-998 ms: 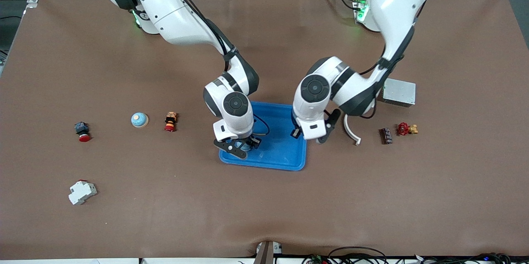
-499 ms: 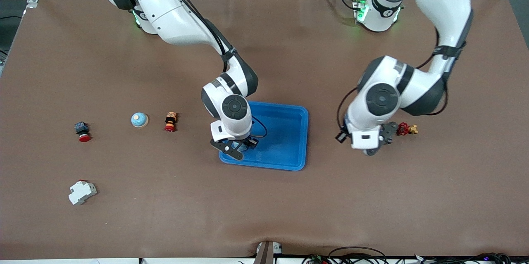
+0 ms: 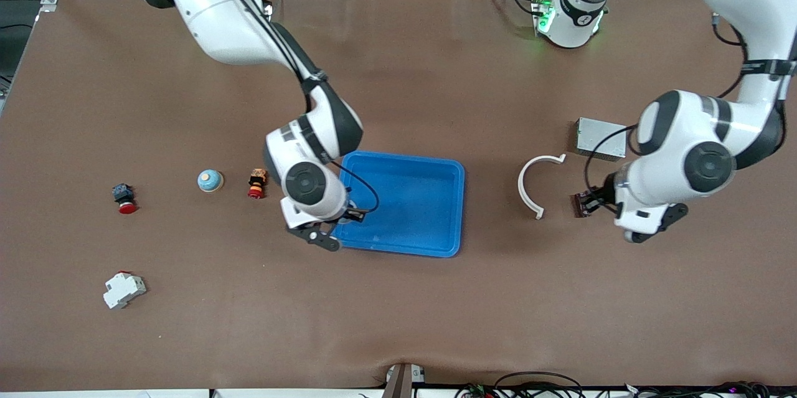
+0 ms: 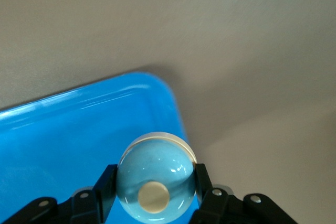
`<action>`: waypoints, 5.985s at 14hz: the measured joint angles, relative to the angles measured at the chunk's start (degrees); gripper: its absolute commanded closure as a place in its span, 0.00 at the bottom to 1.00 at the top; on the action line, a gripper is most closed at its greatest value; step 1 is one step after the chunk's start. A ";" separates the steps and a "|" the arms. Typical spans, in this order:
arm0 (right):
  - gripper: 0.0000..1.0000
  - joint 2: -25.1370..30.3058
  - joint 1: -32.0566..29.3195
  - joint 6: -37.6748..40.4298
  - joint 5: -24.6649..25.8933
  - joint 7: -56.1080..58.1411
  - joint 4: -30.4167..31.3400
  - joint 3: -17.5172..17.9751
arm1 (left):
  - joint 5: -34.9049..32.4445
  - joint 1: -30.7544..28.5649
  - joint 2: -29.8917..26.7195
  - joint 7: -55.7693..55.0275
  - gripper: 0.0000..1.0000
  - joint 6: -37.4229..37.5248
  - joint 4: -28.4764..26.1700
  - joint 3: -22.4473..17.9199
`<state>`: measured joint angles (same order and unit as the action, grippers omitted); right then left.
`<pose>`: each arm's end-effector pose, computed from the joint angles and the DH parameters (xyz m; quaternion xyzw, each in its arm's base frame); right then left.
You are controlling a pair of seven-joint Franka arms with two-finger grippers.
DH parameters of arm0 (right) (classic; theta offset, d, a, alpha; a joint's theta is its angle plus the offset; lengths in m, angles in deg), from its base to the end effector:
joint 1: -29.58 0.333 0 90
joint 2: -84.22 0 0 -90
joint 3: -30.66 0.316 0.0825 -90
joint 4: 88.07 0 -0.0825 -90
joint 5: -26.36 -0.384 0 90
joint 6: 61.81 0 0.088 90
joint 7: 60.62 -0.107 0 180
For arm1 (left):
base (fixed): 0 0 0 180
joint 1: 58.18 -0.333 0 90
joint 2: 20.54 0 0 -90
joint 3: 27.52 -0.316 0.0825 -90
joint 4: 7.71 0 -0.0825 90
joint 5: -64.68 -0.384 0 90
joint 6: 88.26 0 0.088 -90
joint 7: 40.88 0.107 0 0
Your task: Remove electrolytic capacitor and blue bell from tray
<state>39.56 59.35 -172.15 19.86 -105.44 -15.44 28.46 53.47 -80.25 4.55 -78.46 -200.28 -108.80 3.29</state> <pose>0.6442 0.3529 0.2806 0.9833 -0.1675 -0.0711 0.0048 0.6258 -0.0561 0.3319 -0.9723 -0.2148 0.0915 0.0130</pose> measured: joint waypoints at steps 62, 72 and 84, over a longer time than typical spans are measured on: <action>0.00 9.80 -30.52 -37.18 1.32 68.91 36.69 0.44 | -24.89 -20.18 9.75 26.56 0.00 -31.74 -15.13 1.29; 0.00 14.88 -29.30 -24.91 1.28 62.38 34.67 1.05 | -23.85 -20.44 8.51 26.52 0.00 -5.47 -2.40 10.34; 0.00 41.90 -22.14 3.59 7.16 39.22 33.48 1.15 | -4.11 -21.97 -5.60 33.03 0.00 14.15 10.36 11.67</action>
<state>81.46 37.21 -168.56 27.02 -66.22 18.04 29.61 49.36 -102.22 -1.05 -45.43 -186.14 -98.44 14.97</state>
